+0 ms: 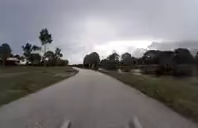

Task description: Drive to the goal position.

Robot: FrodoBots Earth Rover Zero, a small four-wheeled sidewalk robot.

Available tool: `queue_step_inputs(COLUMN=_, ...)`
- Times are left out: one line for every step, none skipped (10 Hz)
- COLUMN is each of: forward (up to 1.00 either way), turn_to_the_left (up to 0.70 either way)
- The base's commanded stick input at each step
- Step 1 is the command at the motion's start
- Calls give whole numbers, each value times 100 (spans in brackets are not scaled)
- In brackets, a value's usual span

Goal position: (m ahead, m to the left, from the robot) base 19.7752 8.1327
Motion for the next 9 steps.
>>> queue_step_inputs(forward=100, turn_to_the_left=27)
queue_step_inputs(forward=100, turn_to_the_left=39)
queue_step_inputs(forward=100, turn_to_the_left=40)
queue_step_inputs(forward=100, turn_to_the_left=0)
queue_step_inputs(forward=100, turn_to_the_left=0)
queue_step_inputs(forward=100, turn_to_the_left=0)
queue_step_inputs(forward=100, turn_to_the_left=0)
queue_step_inputs(forward=100, turn_to_the_left=0)
queue_step_inputs(forward=100, turn_to_the_left=0)
